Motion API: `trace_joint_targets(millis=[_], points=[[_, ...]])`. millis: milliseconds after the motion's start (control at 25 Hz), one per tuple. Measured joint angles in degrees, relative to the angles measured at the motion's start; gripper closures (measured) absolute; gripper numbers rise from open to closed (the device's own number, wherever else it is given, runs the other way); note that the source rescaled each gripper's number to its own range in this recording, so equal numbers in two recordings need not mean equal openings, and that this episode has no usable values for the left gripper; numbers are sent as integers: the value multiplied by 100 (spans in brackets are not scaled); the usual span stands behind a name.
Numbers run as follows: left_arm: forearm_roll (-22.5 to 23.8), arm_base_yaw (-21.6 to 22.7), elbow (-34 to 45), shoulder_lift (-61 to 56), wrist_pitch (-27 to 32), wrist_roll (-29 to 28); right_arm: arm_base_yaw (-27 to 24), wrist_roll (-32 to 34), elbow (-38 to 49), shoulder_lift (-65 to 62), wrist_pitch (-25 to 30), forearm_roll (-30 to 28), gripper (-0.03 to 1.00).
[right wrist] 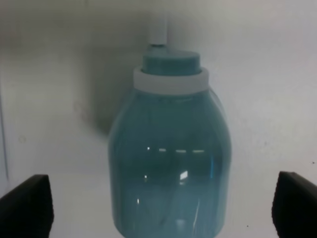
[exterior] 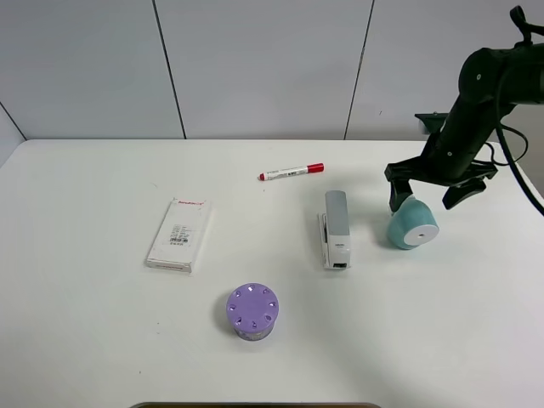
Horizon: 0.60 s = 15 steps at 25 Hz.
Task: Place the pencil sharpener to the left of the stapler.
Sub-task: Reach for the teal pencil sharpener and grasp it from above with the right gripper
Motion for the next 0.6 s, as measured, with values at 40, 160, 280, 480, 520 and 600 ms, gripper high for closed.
trace_joint_targets(millis=[40, 160, 280, 480, 520, 600], points=[[0, 0, 0, 0, 0, 0, 0, 0, 0, 49, -8, 4, -3], [0, 0, 0, 0, 0, 0, 0, 0, 0, 189, -100, 29, -3], [0, 0, 0, 0, 0, 0, 0, 0, 0, 280, -124, 42, -3], [0, 0, 0, 0, 0, 0, 0, 0, 0, 514, -184, 42, -3], [0, 0, 0, 0, 0, 0, 0, 0, 0, 544, -217, 42, -3], [0, 0, 0, 0, 0, 0, 0, 0, 0, 576, -281, 42, -3]])
